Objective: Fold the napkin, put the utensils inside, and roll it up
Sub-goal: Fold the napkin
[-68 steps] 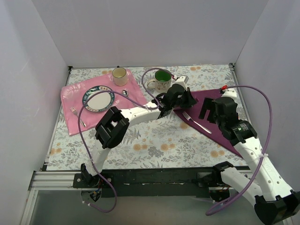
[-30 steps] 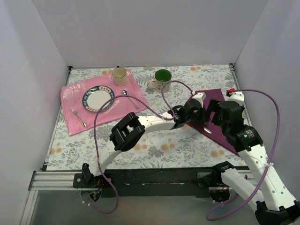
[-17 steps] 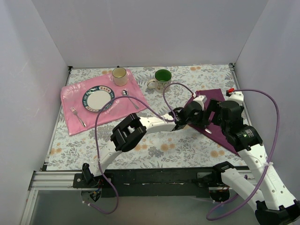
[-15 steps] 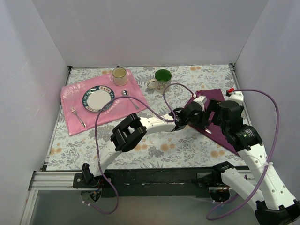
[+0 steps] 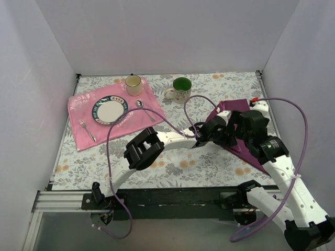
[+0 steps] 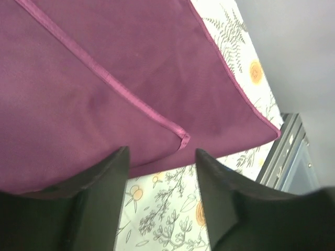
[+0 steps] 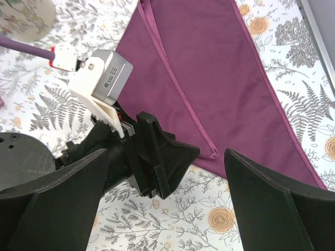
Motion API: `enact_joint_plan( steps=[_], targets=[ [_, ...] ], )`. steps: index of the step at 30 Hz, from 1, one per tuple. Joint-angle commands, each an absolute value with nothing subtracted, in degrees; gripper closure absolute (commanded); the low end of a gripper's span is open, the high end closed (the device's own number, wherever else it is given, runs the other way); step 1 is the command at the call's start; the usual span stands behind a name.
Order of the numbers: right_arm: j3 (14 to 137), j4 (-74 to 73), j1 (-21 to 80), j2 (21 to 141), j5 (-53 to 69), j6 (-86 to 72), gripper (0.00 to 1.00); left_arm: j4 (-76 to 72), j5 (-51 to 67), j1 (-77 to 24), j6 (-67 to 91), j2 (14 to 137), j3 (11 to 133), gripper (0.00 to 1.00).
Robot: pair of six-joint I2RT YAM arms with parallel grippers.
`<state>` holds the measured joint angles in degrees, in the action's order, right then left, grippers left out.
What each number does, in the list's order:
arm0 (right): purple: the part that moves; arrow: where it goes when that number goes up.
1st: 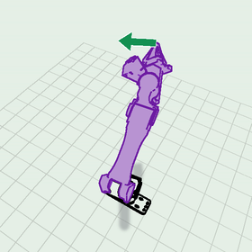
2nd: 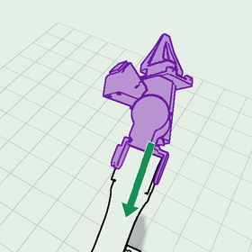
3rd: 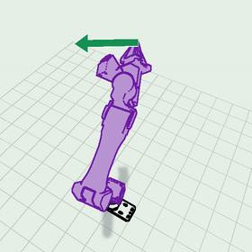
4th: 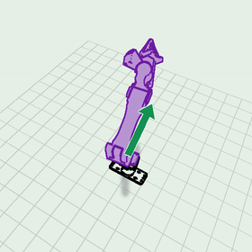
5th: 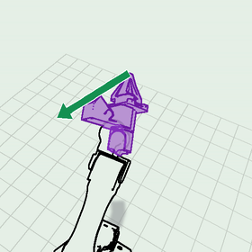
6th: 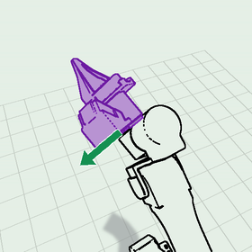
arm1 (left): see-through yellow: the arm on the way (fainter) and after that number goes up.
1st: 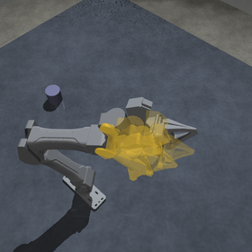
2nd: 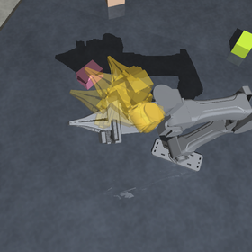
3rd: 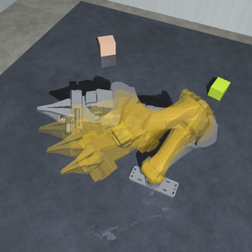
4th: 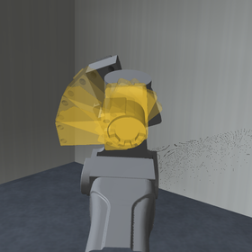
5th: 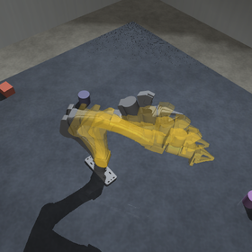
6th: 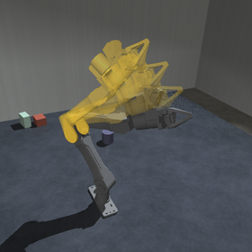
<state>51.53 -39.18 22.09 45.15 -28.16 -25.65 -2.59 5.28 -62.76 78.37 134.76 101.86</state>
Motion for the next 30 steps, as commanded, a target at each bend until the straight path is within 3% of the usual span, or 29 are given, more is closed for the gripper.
enact_joint_plan(
  steps=[1, 3, 9, 13, 19, 24, 30],
  targets=[
    [54.3, -42.4, 20.7, 51.3, -28.6, -27.9, 0.01, 2.0, 8.0, -62.2, 77.4, 129.9, 104.7, 0.39],
    [58.3, -44.6, 17.9, 56.8, -25.6, -28.2, 0.01, 2.2, 9.7, -61.4, 77.4, 126.2, 103.3, 0.38],
    [59.8, -44.0, 11.4, 61.0, -21.6, -27.5, 0.02, -1.9, 10.6, -55.9, 77.0, 111.1, 86.2, 0.55],
    [57.6, -42.9, 8.5, 63.0, -18.0, -26.9, 0.02, -4.3, 15.3, -48.8, 77.7, 107.3, 78.2, 0.65],
    [54.9, -39.7, 1.9, 64.9, -10.3, -25.7, 0.07, -4.8, 19.8, -45.1, 77.3, 111.3, 82.3, 0.72],
    [56.4, -35.9, 0.5, 58.7, -4.2, -20.1, 0.12, -1.5, 18.9, -44.6, 78.5, 116.6, 87.6, 0.72],
    [53.4, -36.9, 0.5, 59.9, -11.2, -20.0, 0.09, -4.6, 21.5, -44.6, 80.4, 118.3, 89.5, 0.7]
  ],
)
